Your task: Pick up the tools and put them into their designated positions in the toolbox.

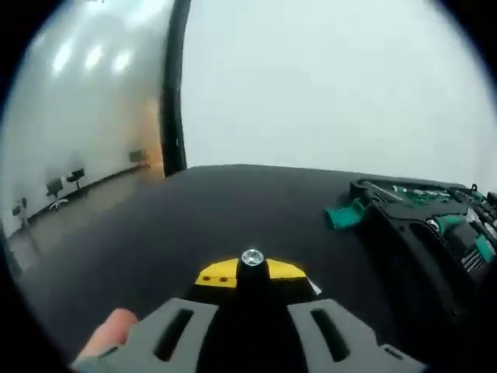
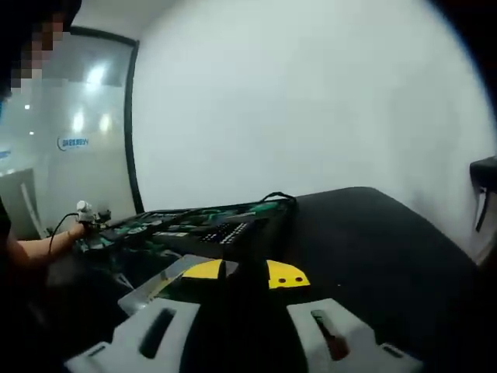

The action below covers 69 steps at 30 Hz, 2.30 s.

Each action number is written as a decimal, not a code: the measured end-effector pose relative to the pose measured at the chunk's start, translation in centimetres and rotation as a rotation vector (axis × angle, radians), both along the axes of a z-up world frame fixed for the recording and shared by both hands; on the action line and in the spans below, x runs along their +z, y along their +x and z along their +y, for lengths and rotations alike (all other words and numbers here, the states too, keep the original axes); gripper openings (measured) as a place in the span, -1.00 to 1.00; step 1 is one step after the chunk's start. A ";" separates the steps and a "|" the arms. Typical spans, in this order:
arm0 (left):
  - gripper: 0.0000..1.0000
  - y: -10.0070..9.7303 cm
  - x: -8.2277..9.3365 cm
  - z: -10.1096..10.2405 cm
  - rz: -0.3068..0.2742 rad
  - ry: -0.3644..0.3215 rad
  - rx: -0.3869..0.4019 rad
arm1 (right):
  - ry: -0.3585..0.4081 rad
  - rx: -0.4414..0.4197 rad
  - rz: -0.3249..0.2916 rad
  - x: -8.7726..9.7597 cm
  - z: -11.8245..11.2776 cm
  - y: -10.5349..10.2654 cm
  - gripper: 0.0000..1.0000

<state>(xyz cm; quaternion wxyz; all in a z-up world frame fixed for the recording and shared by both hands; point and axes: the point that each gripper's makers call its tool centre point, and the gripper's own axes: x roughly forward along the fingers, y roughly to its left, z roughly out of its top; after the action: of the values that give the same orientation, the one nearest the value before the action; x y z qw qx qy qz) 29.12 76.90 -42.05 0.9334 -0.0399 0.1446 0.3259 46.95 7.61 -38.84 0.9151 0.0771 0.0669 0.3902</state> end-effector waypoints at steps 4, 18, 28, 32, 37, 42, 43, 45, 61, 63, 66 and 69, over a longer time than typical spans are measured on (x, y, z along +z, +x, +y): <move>-0.81 0.9 4.0 -1.3 -0.148 0.070 -0.054 | -0.003 0.002 -0.001 0.0 0.0 0.0 -0.66; -0.85 13.5 6.9 -13.1 -0.082 -0.033 -0.489 | 0.000 -0.001 0.002 0.0 -0.1 0.0 -0.66; -0.85 17.8 5.0 -16.9 0.015 -0.022 -0.595 | 0.026 0.007 0.004 0.3 -0.2 0.1 -0.66; -0.85 18.5 4.3 -17.4 0.038 -0.030 -0.599 | 0.038 0.012 0.008 0.4 -0.1 0.0 -0.66; -0.86 19.2 3.8 -18.1 0.050 -0.035 -0.603 | 0.045 0.013 0.008 0.5 -0.1 0.0 -0.66; -0.86 19.5 3.0 -17.7 0.067 -0.043 -0.589 | 0.050 0.015 0.007 0.6 -0.1 0.0 -0.66; -0.86 19.6 3.0 -17.7 0.064 -0.045 -0.590 | 0.050 0.015 0.008 0.6 -0.1 0.0 -0.66; -0.86 19.6 3.0 -17.9 0.077 -0.042 -0.588 | 0.051 0.016 0.008 0.6 -0.1 0.0 -0.66; -0.85 20.4 2.5 -18.8 0.089 -0.052 -0.617 | 0.065 0.021 0.011 0.7 -0.1 0.0 -0.66; -0.81 20.4 2.6 -18.6 0.075 -0.035 -0.614 | 0.067 0.022 0.012 0.7 -0.1 0.0 -0.66; -0.79 20.1 2.6 -18.4 0.070 -0.044 -0.612 | 0.068 0.023 0.012 0.7 -0.1 0.0 -0.66; -0.79 19.8 2.6 -18.3 0.082 -0.043 -0.612 | 0.068 0.024 0.013 0.8 -0.1 0.0 -0.66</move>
<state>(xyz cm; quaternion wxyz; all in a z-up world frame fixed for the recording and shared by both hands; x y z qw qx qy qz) 48.88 58.58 -39.43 0.9806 -0.0009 0.1942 0.0279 46.98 7.55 -38.08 0.9067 0.1100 0.0605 0.4026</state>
